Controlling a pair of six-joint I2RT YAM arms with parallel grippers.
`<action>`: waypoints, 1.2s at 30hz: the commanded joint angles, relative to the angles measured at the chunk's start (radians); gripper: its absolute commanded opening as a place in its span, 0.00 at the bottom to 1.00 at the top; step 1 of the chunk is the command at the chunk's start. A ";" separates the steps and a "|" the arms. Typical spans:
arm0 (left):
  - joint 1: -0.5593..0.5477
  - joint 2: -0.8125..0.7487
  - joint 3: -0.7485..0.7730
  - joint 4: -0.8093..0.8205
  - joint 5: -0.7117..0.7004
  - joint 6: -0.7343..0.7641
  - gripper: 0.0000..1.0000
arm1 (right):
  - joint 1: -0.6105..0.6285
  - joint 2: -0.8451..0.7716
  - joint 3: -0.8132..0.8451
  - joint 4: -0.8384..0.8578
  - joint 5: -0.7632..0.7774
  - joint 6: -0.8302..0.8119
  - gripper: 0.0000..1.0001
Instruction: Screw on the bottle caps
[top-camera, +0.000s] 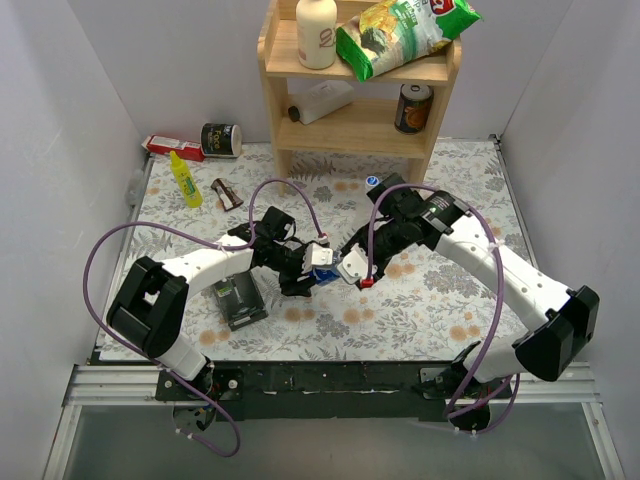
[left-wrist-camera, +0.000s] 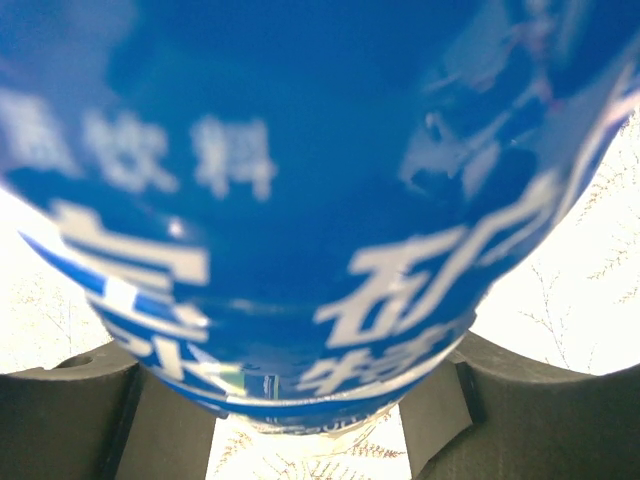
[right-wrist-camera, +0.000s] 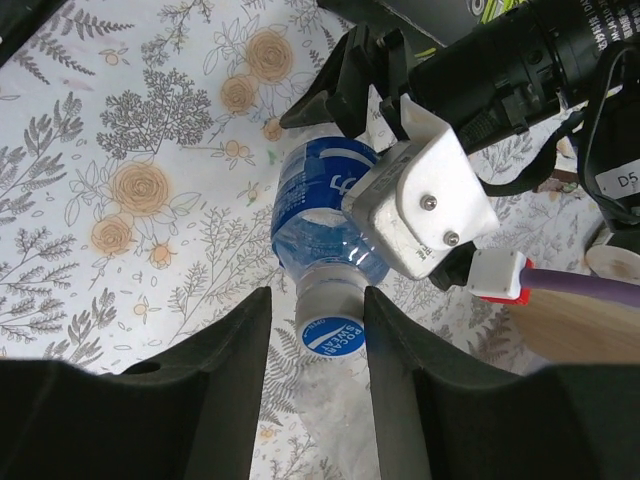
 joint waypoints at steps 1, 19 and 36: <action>-0.001 -0.047 0.031 0.024 0.047 0.013 0.00 | 0.006 -0.069 -0.084 0.134 0.068 -0.002 0.48; -0.004 -0.043 0.034 0.034 0.037 0.020 0.00 | 0.005 -0.047 -0.113 0.193 0.121 0.053 0.24; -0.093 -0.133 -0.080 0.574 -0.517 -0.407 0.00 | -0.210 0.510 0.396 -0.031 -0.381 1.426 0.01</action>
